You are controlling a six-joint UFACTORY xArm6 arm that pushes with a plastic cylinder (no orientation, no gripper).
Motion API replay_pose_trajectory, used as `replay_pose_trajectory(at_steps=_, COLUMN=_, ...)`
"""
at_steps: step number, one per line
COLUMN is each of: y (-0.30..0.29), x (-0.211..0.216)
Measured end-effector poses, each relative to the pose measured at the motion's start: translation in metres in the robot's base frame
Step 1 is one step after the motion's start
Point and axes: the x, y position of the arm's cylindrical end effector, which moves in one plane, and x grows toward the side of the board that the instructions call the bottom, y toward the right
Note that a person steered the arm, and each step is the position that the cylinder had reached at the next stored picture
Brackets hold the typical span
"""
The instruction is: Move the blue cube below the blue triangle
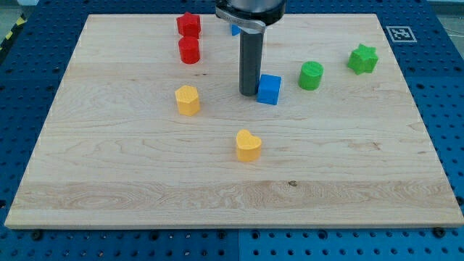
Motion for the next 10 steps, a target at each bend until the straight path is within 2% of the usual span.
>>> replay_pose_trajectory(at_steps=3, y=0.025, x=0.063)
replay_pose_trajectory(at_steps=4, y=0.043, x=0.071)
replay_pose_trajectory(at_steps=5, y=0.051, x=0.071)
replay_pose_trajectory(at_steps=7, y=0.024, x=0.071)
replay_pose_trajectory(at_steps=8, y=0.016, x=0.054)
replay_pose_trajectory(at_steps=10, y=0.036, x=0.048)
